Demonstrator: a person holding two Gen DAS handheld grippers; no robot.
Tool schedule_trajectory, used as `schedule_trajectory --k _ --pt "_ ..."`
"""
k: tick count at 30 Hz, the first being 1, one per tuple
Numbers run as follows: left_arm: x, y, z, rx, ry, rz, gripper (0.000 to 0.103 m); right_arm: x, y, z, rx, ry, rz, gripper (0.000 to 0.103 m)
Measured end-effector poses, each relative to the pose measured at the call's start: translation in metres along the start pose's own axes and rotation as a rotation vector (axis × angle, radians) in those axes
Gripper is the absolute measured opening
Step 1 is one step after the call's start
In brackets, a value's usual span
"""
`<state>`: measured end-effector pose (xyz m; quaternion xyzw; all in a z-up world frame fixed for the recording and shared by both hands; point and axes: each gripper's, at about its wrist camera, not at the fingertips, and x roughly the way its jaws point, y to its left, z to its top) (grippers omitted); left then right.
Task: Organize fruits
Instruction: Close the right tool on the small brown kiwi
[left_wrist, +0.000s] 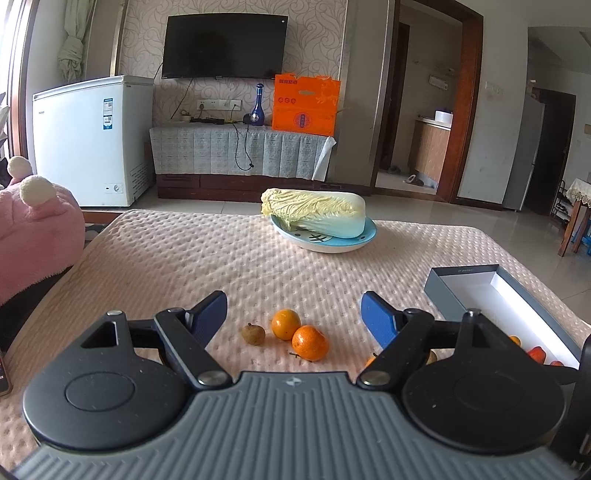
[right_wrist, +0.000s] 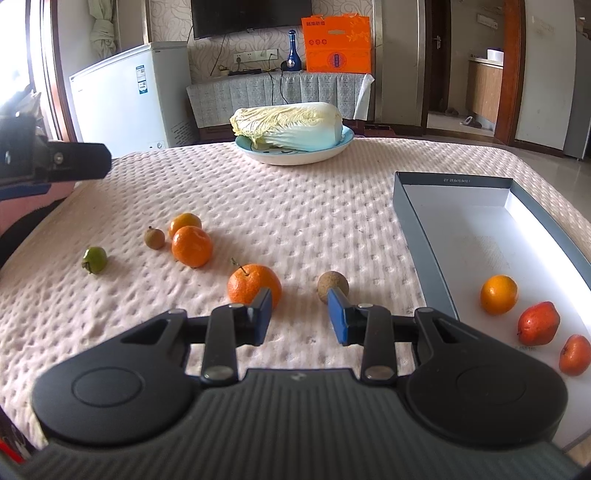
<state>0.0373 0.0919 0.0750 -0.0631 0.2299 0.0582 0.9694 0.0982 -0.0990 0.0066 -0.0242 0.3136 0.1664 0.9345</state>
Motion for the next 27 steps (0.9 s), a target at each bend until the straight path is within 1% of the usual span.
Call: schedule_trajectory --k 7,11,22,23,25,27 --pt "-0.001 0.001 0.000 0.001 -0.003 -0.007 0.083 0.004 -0.003 0.001 0.013 -0.006 -0.026 0.036" --pt "0.001 0.000 -0.001 0.008 0.005 -0.014 0.083 0.013 -0.009 0.002 0.033 0.010 -0.040 0.036" --pt "0.013 -0.007 -0.009 0.071 0.048 -0.013 0.083 0.041 -0.013 0.003 0.038 0.050 -0.064 0.035" --pt "0.014 -0.007 -0.010 0.075 0.052 -0.013 0.083 0.041 -0.013 0.004 0.035 0.051 -0.061 0.034" --pt "0.017 -0.008 -0.011 0.082 0.061 -0.011 0.083 0.040 -0.012 0.003 0.027 0.052 -0.063 0.026" --pt "0.020 -0.010 -0.013 0.084 0.074 -0.012 0.083 0.039 -0.013 0.003 0.024 0.056 -0.059 0.026"
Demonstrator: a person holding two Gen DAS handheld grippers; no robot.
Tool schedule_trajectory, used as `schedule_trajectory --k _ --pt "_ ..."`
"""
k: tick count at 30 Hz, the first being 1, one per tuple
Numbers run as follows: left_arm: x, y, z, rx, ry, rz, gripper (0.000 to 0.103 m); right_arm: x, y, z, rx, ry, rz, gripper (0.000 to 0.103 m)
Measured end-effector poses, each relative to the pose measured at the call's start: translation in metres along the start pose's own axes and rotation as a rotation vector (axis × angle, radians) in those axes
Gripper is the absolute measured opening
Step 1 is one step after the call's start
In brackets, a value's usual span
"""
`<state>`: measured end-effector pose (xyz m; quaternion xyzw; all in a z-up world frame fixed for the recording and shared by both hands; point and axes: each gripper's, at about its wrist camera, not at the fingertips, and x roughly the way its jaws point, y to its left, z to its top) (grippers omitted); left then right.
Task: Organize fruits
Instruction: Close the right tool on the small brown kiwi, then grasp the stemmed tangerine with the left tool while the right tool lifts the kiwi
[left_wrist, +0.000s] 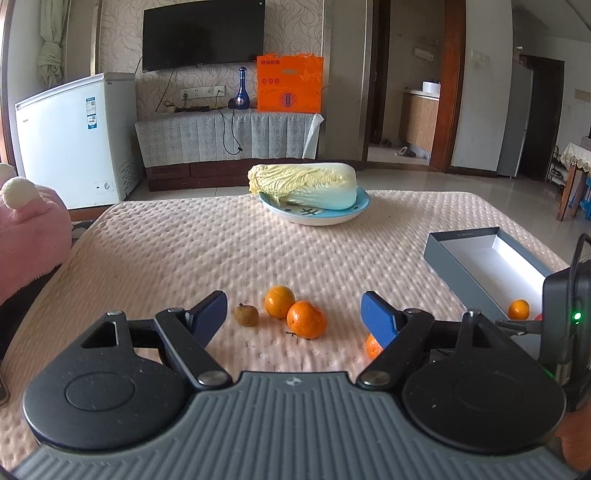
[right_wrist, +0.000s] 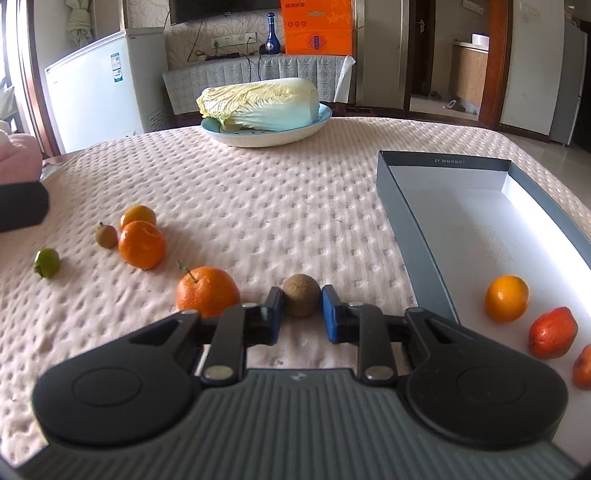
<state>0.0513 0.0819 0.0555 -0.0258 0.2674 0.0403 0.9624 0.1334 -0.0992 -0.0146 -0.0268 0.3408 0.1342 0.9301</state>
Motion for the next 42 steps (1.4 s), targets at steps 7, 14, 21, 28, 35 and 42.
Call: schedule_trajectory --k 7,14,21,28,35,42 --pt "0.019 -0.018 -0.004 0.014 0.058 -0.022 0.083 -0.016 -0.005 -0.005 -0.018 0.042 0.040 0.026" --pt "0.048 -0.047 -0.012 0.029 0.128 -0.047 0.083 -0.033 -0.010 -0.014 -0.085 0.078 0.099 0.026" --pt "0.077 -0.071 -0.024 0.043 0.196 -0.029 0.083 -0.042 -0.019 -0.019 -0.103 0.098 0.127 0.026" --pt "0.099 -0.082 -0.035 0.044 0.241 -0.007 0.082 -0.050 -0.022 -0.021 -0.137 0.091 0.151 0.026" --pt "0.099 -0.087 -0.035 0.050 0.206 -0.026 0.059 -0.050 -0.024 -0.020 -0.127 0.091 0.159 0.026" --pt "0.096 -0.080 -0.031 0.021 0.217 -0.064 0.043 -0.050 -0.023 -0.019 -0.109 0.086 0.166 0.026"
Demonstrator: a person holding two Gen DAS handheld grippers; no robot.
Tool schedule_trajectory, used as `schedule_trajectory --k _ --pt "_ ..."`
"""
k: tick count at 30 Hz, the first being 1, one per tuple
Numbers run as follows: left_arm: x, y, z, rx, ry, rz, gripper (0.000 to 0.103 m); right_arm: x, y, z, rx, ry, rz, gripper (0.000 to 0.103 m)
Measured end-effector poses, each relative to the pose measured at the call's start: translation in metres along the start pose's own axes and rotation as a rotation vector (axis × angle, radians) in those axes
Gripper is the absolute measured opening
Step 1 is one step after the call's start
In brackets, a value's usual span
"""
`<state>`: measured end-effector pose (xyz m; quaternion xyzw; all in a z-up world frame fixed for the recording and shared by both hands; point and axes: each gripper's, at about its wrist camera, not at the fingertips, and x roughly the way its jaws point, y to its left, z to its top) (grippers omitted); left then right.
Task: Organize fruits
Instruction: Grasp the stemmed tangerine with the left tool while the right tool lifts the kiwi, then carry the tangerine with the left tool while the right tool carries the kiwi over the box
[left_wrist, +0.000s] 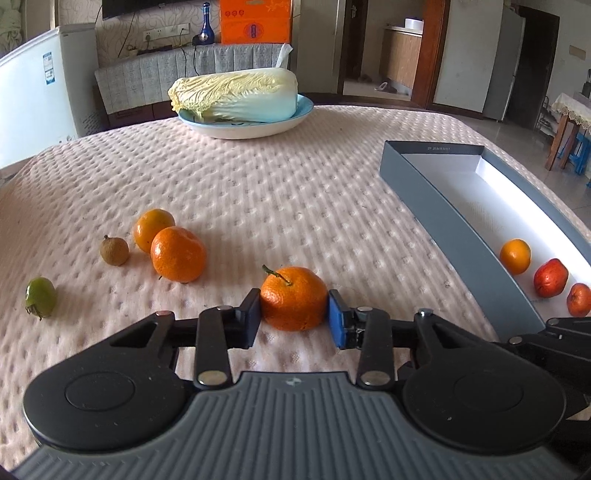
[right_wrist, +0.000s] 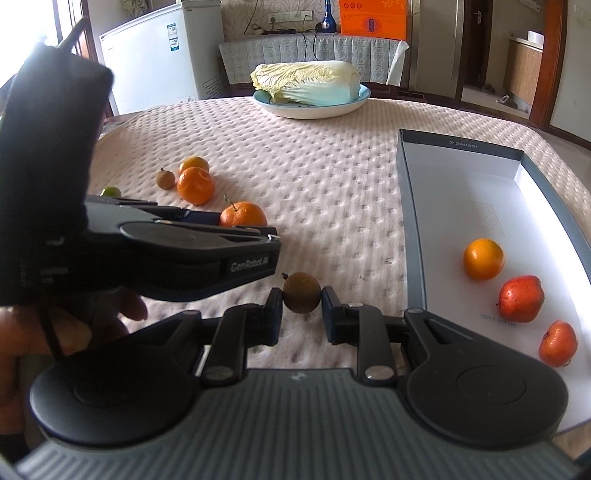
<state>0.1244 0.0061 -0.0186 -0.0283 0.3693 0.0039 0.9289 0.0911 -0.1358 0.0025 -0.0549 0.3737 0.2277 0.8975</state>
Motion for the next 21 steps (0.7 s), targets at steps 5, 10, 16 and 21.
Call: schedule_trajectory --k 5,10,16,21 --pt "-0.019 0.014 0.005 -0.030 -0.037 0.012 0.043 -0.003 0.010 0.003 -0.017 -0.019 0.019 0.026" --pt "-0.036 0.026 0.011 -0.038 -0.063 0.033 0.043 -0.004 0.016 0.005 -0.023 -0.027 0.024 0.026" --pt "-0.053 0.035 0.014 -0.043 -0.087 0.044 0.043 -0.010 0.021 0.009 -0.015 -0.050 0.031 0.026" --pt "-0.061 0.038 0.015 -0.048 -0.100 0.048 0.043 -0.014 0.022 0.009 -0.021 -0.058 0.031 0.026"
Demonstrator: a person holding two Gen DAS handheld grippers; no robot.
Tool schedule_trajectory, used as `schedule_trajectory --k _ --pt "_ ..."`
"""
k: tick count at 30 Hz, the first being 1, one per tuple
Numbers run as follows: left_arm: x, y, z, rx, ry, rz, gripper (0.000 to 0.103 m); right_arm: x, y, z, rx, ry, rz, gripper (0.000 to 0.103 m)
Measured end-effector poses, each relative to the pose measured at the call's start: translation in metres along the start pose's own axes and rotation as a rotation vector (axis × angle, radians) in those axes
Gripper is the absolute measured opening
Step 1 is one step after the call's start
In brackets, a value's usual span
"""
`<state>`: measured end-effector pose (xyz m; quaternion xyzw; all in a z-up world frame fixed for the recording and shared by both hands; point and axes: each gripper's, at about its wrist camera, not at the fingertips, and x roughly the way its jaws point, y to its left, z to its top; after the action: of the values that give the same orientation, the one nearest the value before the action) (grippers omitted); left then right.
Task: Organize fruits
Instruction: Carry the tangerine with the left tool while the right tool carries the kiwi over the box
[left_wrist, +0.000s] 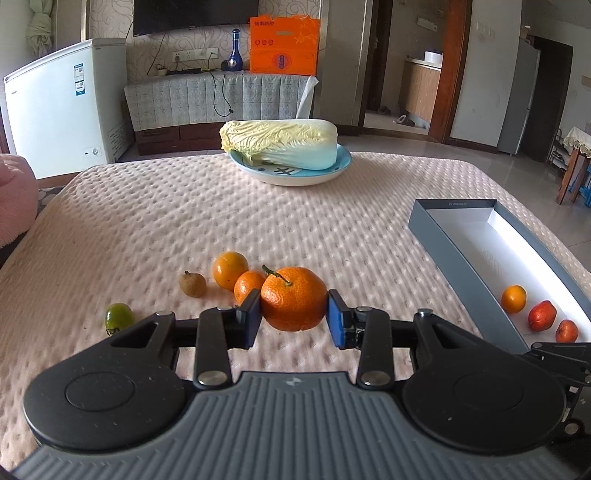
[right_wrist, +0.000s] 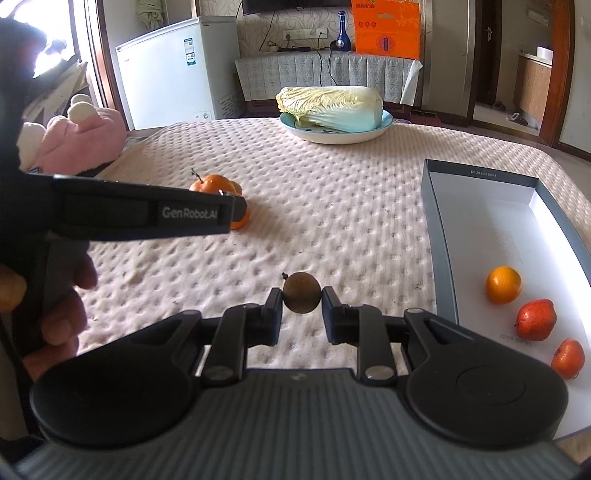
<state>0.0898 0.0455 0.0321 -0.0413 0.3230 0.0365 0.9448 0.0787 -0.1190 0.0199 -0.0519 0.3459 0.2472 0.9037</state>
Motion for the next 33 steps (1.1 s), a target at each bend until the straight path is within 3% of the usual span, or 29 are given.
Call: schedule_trajectory --k 11,33 --pt "-0.003 -0.007 0.002 0.004 -0.005 -0.006 0.043 -0.017 -0.009 0.003 0.014 -0.035 0.002 0.026" --pt "-0.001 -0.059 0.004 0.080 -0.033 -0.069 0.043 -0.047 -0.049 0.001 0.051 -0.088 -0.027 0.026"
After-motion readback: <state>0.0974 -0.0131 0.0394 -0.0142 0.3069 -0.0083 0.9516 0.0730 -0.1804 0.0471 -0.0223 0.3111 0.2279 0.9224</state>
